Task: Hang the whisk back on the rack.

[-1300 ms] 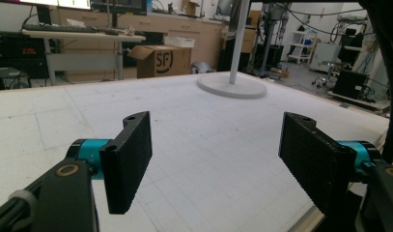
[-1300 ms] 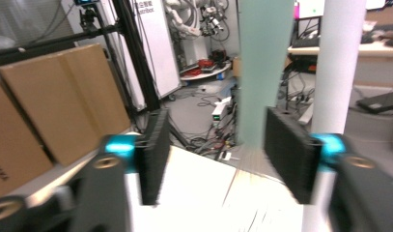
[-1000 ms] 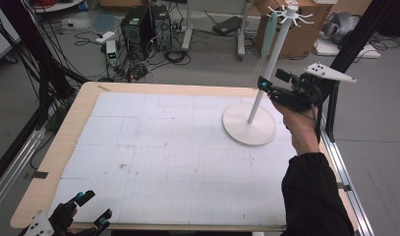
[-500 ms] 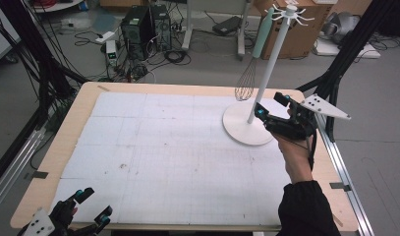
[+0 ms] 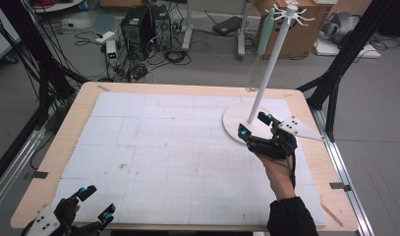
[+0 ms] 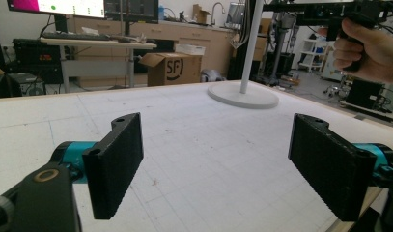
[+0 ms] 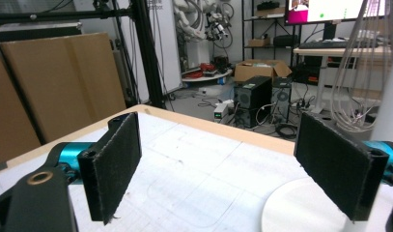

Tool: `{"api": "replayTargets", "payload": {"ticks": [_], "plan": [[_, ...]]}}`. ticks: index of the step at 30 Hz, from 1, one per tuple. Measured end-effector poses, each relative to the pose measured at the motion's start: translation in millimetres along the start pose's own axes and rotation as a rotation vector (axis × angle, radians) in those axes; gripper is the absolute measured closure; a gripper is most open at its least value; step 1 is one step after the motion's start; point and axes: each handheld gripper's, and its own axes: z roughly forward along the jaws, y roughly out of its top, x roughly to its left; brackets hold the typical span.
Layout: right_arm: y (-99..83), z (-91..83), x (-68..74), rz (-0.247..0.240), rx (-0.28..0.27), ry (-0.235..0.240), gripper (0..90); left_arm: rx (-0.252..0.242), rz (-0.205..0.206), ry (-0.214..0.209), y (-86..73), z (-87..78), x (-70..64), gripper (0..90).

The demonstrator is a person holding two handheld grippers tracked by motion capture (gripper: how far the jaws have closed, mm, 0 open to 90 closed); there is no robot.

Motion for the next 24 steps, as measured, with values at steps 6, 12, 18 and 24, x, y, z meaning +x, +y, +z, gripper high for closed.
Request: {"api": "replayTargets", "payload": {"ticks": [6, 12, 18, 24], "plan": [[-7.9, 1.7, 11.5, -0.013, 0.016, -0.001, 15.9, -0.012, 0.0, 0.006, 2.1, -1.2, 0.6, 19.7], [-16.3, -6.3, 24.1, -0.031, -0.006, 0.018, 15.9, -0.013, 0.004, 0.003, 2.8, -0.9, 2.0, 19.5], [-43.1, -23.7, 32.7, -0.018, -0.034, -0.007, 15.9, -0.049, -0.014, 0.015, 8.1, 5.1, 13.0, 18.7], [-58.5, -39.6, 35.4, -0.007, -0.065, -0.01, 15.9, -0.082, -0.005, -0.008, 8.7, 20.9, 16.8, 18.3]]}}
